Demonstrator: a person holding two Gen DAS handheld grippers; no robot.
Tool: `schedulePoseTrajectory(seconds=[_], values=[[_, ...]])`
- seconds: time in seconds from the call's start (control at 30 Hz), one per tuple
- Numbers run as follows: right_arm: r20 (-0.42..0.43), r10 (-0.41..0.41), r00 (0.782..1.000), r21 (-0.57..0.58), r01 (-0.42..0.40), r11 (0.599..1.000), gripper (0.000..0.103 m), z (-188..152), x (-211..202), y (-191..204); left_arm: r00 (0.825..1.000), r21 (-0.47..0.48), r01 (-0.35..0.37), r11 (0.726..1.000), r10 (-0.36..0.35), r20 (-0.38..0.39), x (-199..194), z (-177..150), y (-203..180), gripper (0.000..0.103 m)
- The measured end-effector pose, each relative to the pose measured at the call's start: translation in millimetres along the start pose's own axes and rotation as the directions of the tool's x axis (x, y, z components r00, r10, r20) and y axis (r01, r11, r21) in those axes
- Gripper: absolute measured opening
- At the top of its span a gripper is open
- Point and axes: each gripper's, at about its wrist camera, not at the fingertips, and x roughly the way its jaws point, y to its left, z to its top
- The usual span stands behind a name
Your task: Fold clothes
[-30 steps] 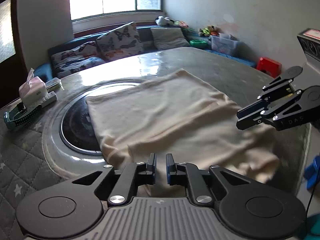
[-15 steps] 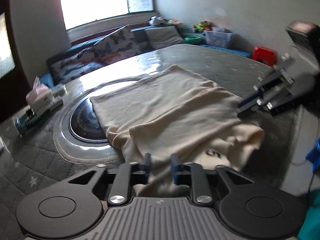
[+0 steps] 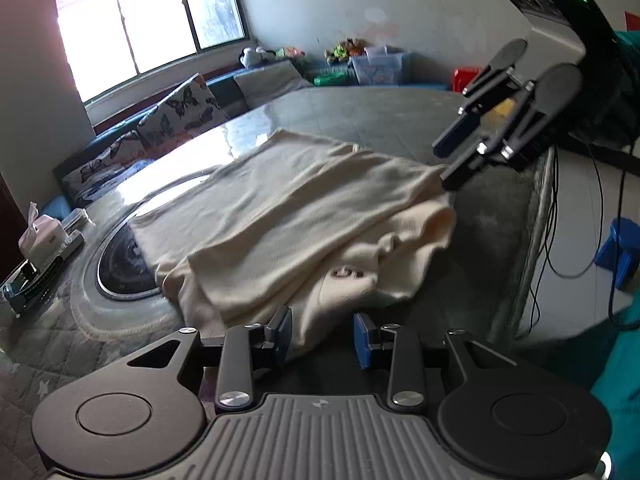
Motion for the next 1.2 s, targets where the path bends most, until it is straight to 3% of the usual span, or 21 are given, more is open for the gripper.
schedulePoseTrajectory(seconds=[0.2, 0.5, 0.6, 0.73, 0.87, 0.97, 1.1, 1.2], values=[[-0.008, 0.011, 1.000, -0.075, -0.011, 0.997, 0.056, -5, -5, 10, 0.998, -0.031, -0.019, 0.999, 0.020, 0.053, -1, 9, 5, 0.012], [0.031, 0.046, 0.998, -0.154, -0.041, 0.987, 0.058, -1, 14, 26, 0.996, -0.167, -0.013, 0.986, 0.027, 0.087, 6, 40, 39, 0.010], [0.059, 0.061, 0.996, -0.134, -0.053, 0.990, 0.053, 6, 24, 23, 0.997, -0.174, -0.003, 0.985, 0.017, 0.081, 9, 41, 42, 0.010], [0.052, 0.110, 0.993, -0.081, -0.106, 0.991, 0.029, 15, 41, 15, 0.998, -0.171, -0.003, 0.985, 0.012, 0.055, 9, 35, 41, 0.013], [0.059, 0.137, 0.989, -0.031, -0.135, 0.990, 0.015, 22, 42, 5, 0.999, -0.144, -0.009, 0.989, 0.014, 0.036, 2, 21, 38, 0.017], [0.083, 0.133, 0.988, 0.000, -0.134, 0.991, 0.012, 27, 38, -1, 0.999, -0.103, -0.024, 0.994, 0.027, 0.023, -5, 10, 33, 0.018], [0.113, 0.121, 0.986, 0.021, -0.124, 0.992, 0.011, 34, 34, -5, 0.999, -0.043, -0.045, 0.998, 0.046, 0.011, -10, -2, 26, 0.030], [0.128, 0.112, 0.985, 0.027, -0.116, 0.993, 0.011, 37, 31, -5, 0.997, 0.004, -0.080, 0.997, 0.080, 0.003, -7, -7, 21, 0.029]])
